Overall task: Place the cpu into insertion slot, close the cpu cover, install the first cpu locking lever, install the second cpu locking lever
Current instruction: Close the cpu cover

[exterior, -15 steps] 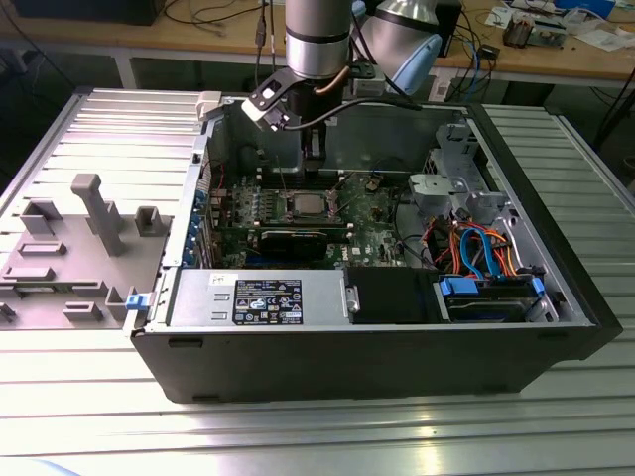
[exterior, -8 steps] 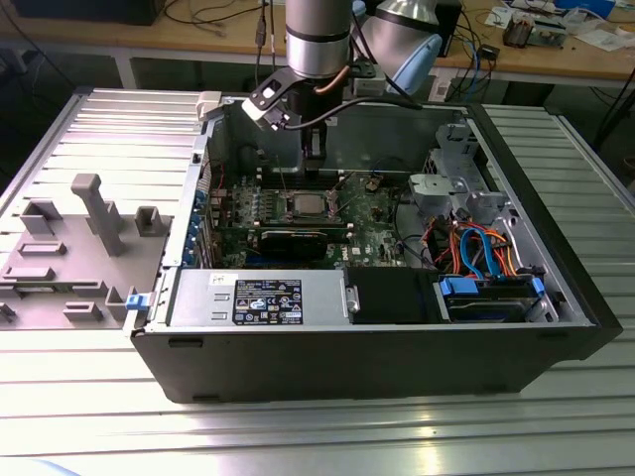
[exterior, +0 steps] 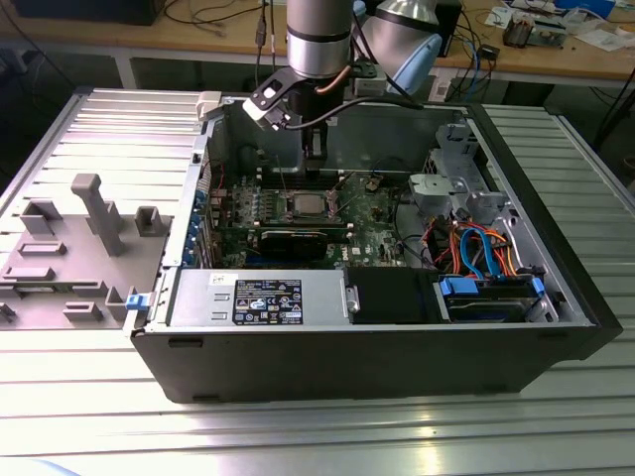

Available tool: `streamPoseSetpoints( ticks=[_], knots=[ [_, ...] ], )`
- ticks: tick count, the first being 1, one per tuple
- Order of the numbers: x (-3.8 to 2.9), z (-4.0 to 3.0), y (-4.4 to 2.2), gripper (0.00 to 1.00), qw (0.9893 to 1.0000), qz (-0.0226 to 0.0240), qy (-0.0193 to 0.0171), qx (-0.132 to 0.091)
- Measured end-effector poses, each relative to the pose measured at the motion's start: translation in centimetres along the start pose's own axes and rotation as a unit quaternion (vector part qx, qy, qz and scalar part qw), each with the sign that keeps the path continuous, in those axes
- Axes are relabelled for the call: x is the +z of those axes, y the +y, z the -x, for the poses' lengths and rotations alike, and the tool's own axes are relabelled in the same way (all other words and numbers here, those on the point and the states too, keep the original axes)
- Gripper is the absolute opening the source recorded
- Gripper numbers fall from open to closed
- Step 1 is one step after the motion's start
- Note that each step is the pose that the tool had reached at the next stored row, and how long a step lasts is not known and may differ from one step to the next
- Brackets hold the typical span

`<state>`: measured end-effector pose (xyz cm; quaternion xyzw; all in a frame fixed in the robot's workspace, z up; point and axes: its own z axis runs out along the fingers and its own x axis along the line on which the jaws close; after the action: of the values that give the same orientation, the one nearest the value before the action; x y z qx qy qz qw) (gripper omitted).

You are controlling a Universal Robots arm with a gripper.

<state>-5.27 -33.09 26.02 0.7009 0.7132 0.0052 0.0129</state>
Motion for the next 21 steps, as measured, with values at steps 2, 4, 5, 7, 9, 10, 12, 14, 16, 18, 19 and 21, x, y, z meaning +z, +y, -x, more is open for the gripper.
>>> streamPoseSetpoints(
  ticks=[2,4,5,7,9,10,12,14,16,18,19,21],
  knots=[
    [0.0,0.0,0.0,0.11,1.0,0.0,0.0,0.0],
    [-0.01,0.0,0.01,0.11,1.0,0.0,0.0,0.0],
    [-0.1,0.0,0.01,0.11,1.0,0.0,-0.0001,0.0],
    [-0.86,0.01,0.03,0.11,1.0,0.0,0.0,0.0],
    [-1.22,0.01,0.04,0.11,1.0,0.0,0.0,0.0],
    [-1.26,0.01,0.04,0.11,1.0,0.0,0.0,0.0],
    [-1.34,0.01,0.04,0.11,1.0,0.0,0.0,0.0],
    [-1.36,0.02,0.11,0.11,1.0,0.0,0.0,0.0],
    [-1.36,0.02,0.36,0.11,1.0,-0.0001,-0.0002,0.0],
    [-1.35,0.03,0.73,0.11,1.0,0.0,-0.0002,0.0],
    [-1.35,0.03,0.89,0.11,1.0,-0.0001,-0.0002,0.0],
    [-1.34,0.04,1.23,0.11,1.0,0.0,-0.0002,0.0]
  ],
)
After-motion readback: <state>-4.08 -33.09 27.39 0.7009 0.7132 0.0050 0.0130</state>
